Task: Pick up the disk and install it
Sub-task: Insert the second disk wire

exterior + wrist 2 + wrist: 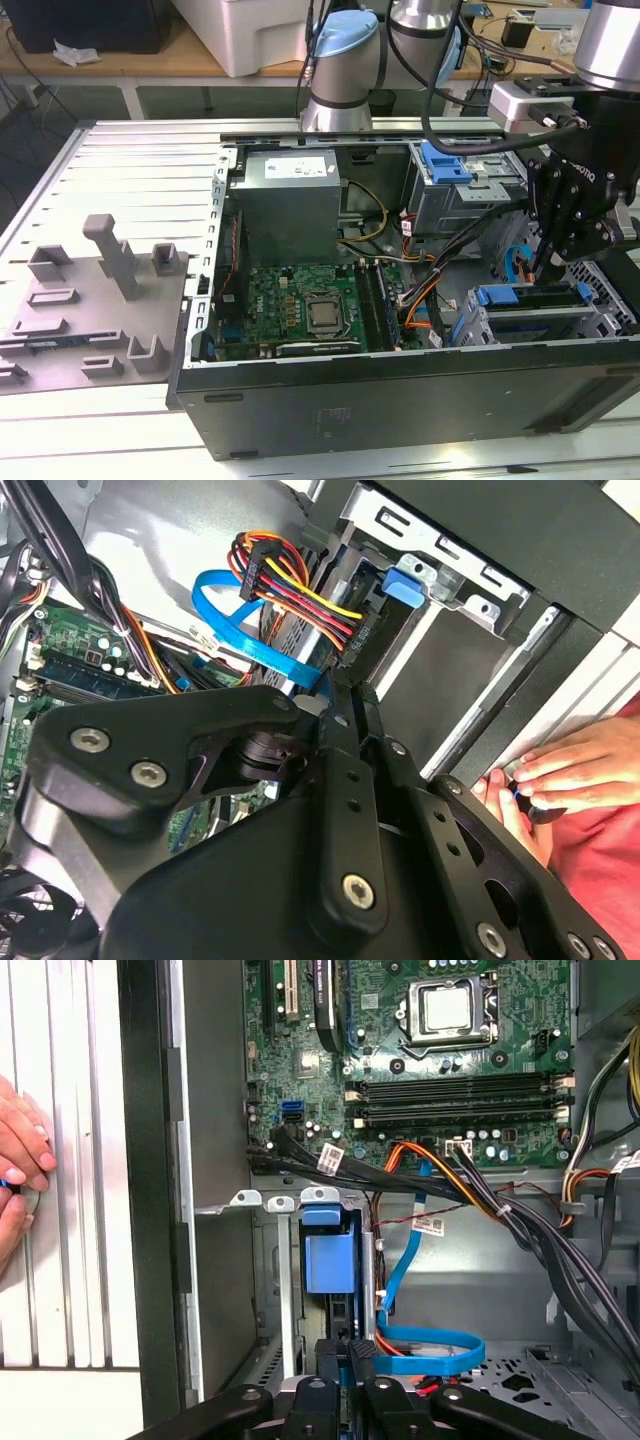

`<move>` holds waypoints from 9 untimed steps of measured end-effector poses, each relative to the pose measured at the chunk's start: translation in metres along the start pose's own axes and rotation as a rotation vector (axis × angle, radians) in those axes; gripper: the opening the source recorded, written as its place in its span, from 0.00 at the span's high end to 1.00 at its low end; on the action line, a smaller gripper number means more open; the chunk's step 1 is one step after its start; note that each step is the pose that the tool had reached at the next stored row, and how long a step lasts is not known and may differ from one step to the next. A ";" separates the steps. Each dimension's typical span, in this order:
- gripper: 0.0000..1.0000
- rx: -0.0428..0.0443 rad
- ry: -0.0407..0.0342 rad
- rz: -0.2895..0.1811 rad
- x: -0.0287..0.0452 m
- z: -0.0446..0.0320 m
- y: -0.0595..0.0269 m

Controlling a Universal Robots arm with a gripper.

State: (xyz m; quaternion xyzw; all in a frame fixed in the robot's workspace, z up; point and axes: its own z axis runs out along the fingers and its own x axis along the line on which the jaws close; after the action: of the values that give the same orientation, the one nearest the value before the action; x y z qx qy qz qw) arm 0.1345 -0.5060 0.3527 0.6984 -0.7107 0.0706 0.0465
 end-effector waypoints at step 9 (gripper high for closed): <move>0.84 0.0017 -0.0004 -0.010 -0.0003 0.0021 0.0001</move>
State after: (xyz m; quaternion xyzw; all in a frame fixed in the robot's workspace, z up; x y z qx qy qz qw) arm 0.1345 -0.5060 0.3505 0.7021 -0.7070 0.0709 0.0461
